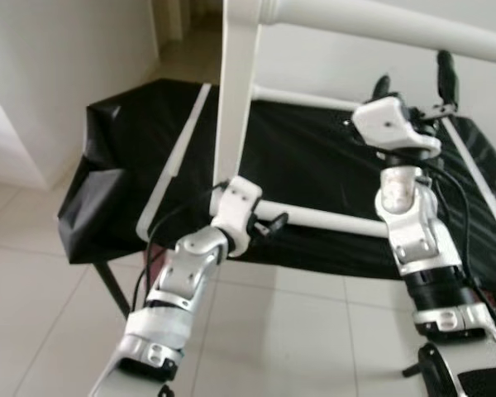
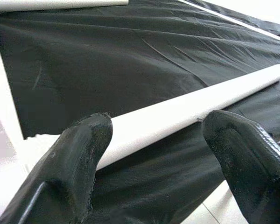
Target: Building children table
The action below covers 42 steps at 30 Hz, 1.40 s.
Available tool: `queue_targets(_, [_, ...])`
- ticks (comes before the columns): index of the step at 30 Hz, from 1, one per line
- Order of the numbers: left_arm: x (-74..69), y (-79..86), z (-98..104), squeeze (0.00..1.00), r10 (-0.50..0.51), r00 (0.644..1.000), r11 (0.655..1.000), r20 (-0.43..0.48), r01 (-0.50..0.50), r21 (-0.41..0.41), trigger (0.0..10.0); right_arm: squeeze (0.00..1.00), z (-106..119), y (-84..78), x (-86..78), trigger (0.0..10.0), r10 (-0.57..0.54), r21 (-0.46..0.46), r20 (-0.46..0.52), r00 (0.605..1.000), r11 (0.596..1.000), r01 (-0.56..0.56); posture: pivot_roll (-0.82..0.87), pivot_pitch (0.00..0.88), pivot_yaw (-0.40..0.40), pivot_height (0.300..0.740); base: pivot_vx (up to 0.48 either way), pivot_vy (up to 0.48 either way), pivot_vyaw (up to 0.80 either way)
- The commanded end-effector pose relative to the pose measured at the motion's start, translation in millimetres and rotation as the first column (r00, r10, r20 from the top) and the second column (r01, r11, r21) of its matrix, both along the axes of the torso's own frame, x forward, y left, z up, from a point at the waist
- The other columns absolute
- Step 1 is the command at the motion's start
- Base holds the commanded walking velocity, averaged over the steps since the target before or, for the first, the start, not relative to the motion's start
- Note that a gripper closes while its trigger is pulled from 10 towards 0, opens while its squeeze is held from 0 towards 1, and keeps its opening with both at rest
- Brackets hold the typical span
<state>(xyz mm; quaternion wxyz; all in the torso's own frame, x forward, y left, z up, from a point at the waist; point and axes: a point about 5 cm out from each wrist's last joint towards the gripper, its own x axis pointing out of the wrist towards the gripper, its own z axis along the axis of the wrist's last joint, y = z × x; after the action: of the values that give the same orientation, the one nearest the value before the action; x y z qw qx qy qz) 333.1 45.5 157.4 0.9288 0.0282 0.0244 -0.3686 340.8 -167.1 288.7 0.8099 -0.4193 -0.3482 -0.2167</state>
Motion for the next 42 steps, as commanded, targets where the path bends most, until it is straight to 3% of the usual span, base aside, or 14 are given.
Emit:
queue_targets(1, [1.1, -1.7, 2, 0.0, -0.018, 1.0, 1.0, -0.005, 0.018, -0.001, 10.0, 0.0, 6, -2.7, 0.8, 10.0, -0.037, -0.018, 0.033, 0.999, 0.999, 0.038, 0.06, 0.0, -0.055, 0.74, 0.0, 0.0, 0.0])
queue_targets(8, [3.2, -2.4, 2, 0.0, -0.013, 1.0, 1.0, -0.007, 0.013, -0.002, 10.0, 0.0, 3, -7.3, 4.7, 10.0, -0.1, -0.043, 0.056, 0.993, 0.994, 0.103, 0.06, 0.0, -0.06, 0.74, 0.0, 0.0, 0.0])
queue_targets(16, [3.1, -4.1, -2, 0.0, -0.011, 1.0, 1.0, -0.001, 0.011, 0.014, 10.0, 0.0, -20, -11.0, 5.5, 10.0, -0.131, -0.056, -0.002, 0.991, 0.99, 0.131, 0.05, 0.0, -0.07, 0.74, 0.0, 0.0, 0.0])
queue_targets(21, [3.7, -2.5, 0, 0.0, -0.001, 1.0, 1.0, 0.021, 0.0, 0.015, 10.0, 0.0, -32, -16.1, 1.8, 10.0, -0.091, 0.038, -0.047, 0.995, 0.995, 0.093, 0.05, 0.0, -0.069, 0.74, 0.0, 0.0, 0.0])
queue_targets(22, [3.6, -0.2, 1, 0.0, 0.006, 0.999, 1.0, 0.037, -0.007, 0.015, 10.0, 0.0, -39, -18.2, 0.5, 10.0, -0.035, 0.15, -0.086, 0.996, 0.988, 0.047, 0.05, 0.0, -0.072, 0.74, 0.0, 0.0, 0.0])
queue_targets(23, [3.6, -0.2, 1, 0.0, 0.006, 0.999, 1.0, 0.037, -0.007, 0.015, 10.0, 0.0, -39, -18.2, 0.5, 10.0, -0.035, 0.15, -0.086, 0.996, 0.988, 0.047, 0.05, 0.0, -0.072, 0.74, 0.0, 0.0, 0.0])
queue_targets(25, [3.2, 5.3, 5, 0.0, 0.031, 0.996, 1.0, 0.078, -0.031, -0.005, 10.0, 0.0, -58, -20.0, -5.5, 10.0, 0.109, 0.368, -0.139, 0.984, 0.928, -0.051, 0.06, 0.0, -0.074, 0.74, 0.0, 0.0, 0.0])
queue_targets(27, [2.2, 8.5, 8, 0.0, 0.047, 0.994, 0.999, 0.103, -0.044, -0.028, 10.0, 0.0, -74, -21.4, -11.0, 10.0, 0.198, 0.499, -0.161, 0.967, 0.862, -0.093, 0.06, 0.0, -0.073, 0.74, 0.0, 0.0, 0.0])
queue_targets(28, [2.2, 8.5, 8, 0.0, 0.047, 0.994, 0.999, 0.103, -0.044, -0.028, 10.0, 0.0, -74, -21.4, -11.0, 10.0, 0.198, 0.499, -0.161, 0.967, 0.862, -0.093, 0.06, 0.0, -0.073, 0.74, 0.0, 0.0, 0.0])
queue_targets(31, [1.4, 11.1, 9, 0.0, 0.075, 0.99, 0.997, 0.12, -0.071, -0.041, 10.0, 0.0, -99, -27.3, -18.1, 10.0, 0.229, 0.611, -0.237, 0.944, 0.791, -0.038, 0.06, 0.0, -0.069, 0.74, 0.0, 0.0, 0.0])
queue_targets(34, [0.8, 13.1, 9, 0.0, 0.09, 0.987, 0.995, 0.132, -0.085, -0.043, 10.0, 0.0, -107, -29.1, -23.2, 10.0, 0.23, 0.63, -0.254, 0.94, 0.777, -0.02, 0.06, 0.0, -0.065, 0.74, 0.0, 0.0, 0.0])
queue_targets(36, [-0.5, 14.5, 8, 0.0, 0.094, 0.984, 0.995, 0.154, -0.091, -0.026, 10.0, 0.0, -115, -32.6, -28.4, 10.0, 0.271, 0.713, -0.244, 0.931, 0.701, -0.018, 0.06, 0.0, -0.061, 0.74, 0.0, 0.0, 0.0])
queue_targets(42, [-14.1, 19.2, -9, 0.0, 0.079, 0.982, 0.996, 0.171, -0.085, 0.024, 10.0, 0.0, -141, -34.9, -52.6, 10.0, 0.365, 0.793, -0.231, 0.902, 0.608, -0.042, 0.06, 0.0, -0.049, 0.74, 0.0, 0.0, 0.0])
